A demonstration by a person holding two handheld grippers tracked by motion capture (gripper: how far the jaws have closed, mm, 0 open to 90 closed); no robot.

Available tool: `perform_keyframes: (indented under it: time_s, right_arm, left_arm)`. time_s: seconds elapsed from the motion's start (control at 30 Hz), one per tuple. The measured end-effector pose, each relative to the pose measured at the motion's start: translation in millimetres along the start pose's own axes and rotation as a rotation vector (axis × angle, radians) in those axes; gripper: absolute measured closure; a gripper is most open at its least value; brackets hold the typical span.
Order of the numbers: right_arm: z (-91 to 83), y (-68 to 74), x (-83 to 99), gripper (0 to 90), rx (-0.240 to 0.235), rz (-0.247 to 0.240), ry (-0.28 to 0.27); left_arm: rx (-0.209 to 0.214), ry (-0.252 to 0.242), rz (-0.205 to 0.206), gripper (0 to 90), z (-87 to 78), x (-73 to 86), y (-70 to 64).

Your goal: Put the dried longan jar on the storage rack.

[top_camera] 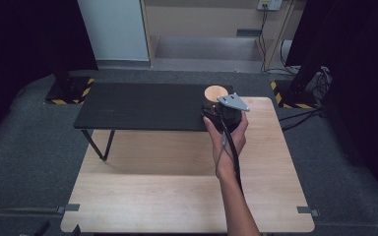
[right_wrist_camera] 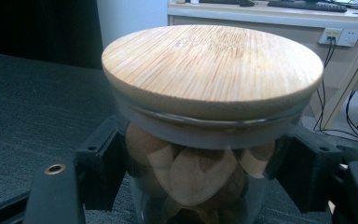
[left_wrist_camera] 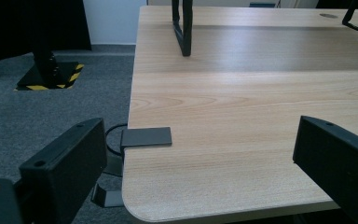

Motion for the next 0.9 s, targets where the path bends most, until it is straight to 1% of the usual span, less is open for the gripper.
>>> perform_keyframes:
  time_s: [0.07,0.47,0.5,0.57,0.6,0.63,0.7,0.9]
  right_arm:
    - [0.3,-1.7,1.6,25.9,-0.007,0.006,-0.009]
    - [0.4,-2.1,0.9,25.7,-0.008,0.008,-0.006]
    - [0.4,-1.9,1.0,23.8,-0.005,0.009,-0.008]
    - [0.5,-0.3,2.4,12.3,0.016,0.016,-0.028]
    - [0.6,-0.7,3.1,7.7,0.019,0.028,-0.039]
    - [0.7,-1.0,3.4,5.0,0.021,0.039,-0.044]
    - [2.0,-1.6,3.5,2.4,0.012,0.03,-0.035]
    - [2.8,-0.5,3.9,1.2,0.011,0.024,-0.03]
  left_arm:
    - [0.0,0.001,0.002,1.7,-0.2,0.1,-0.2]
    - [0.0,-0.003,-0.001,1.7,-1.2,-0.5,1.0]
    - [-0.001,-0.003,-0.001,1.7,-1.4,-0.4,1.0]
    - [-0.001,-0.002,-0.002,1.7,-1.8,-0.1,1.6]
    - [-0.003,-0.002,-0.005,1.7,-2.1,0.1,1.8]
    - [-0.004,-0.002,-0.006,1.7,-2.4,0.4,2.2]
    - [-0.005,-0.002,-0.007,1.7,-2.6,0.6,2.6]
    - [-0.004,-0.005,-0.004,1.7,-2.7,0.0,2.7]
Point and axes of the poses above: each handheld gripper's, and its own axes: z roughly forward along the jaws, x roughly out of its underside, y roughly to its left, the point moved 8 cm from there along z, roughly forward along the jaws, and after that the axes turned 10 degrees about -x, right-handed, at the moved point
